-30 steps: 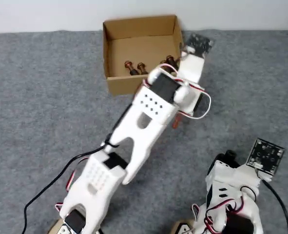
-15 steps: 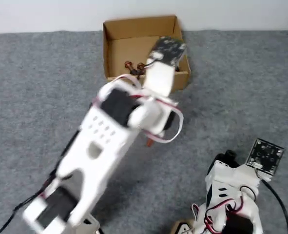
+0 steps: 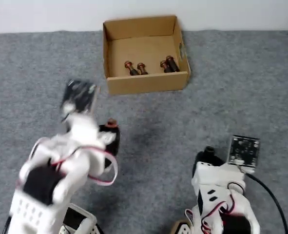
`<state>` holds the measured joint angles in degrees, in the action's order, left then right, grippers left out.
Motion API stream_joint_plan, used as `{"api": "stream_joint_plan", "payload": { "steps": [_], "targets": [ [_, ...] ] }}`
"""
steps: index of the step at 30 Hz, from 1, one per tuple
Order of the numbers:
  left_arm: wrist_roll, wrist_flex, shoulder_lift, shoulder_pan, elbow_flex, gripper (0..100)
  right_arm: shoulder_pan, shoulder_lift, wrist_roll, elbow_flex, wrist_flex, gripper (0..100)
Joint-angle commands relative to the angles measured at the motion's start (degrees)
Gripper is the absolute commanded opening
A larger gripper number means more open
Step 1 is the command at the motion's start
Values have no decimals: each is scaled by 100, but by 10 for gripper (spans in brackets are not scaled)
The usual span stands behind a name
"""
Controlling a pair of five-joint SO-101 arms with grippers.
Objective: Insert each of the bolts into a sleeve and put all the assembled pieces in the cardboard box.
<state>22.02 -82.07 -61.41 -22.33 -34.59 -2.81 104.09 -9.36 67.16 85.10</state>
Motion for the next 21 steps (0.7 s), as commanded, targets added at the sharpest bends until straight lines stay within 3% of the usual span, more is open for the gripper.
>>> {"api": "stream_joint_plan", "payload": {
  "steps": [1,9,14,18,21],
  "targets": [
    [-26,695,-1626,202,-1130,4,-523,-4,-26,-70,-163,8],
    [9,1240,-4378,149,-2686,5,-1965,-13,-9,-62,-233,8],
    [26,1301,-4202,132,-2633,5,-2668,-57,79,-35,-347,8],
    [44,1829,-4202,-211,-2633,5,-3389,-110,782,123,-690,8],
    [492,2286,-4193,-466,-2651,5,-3969,-110,1064,229,-892,8]
  ]
}}
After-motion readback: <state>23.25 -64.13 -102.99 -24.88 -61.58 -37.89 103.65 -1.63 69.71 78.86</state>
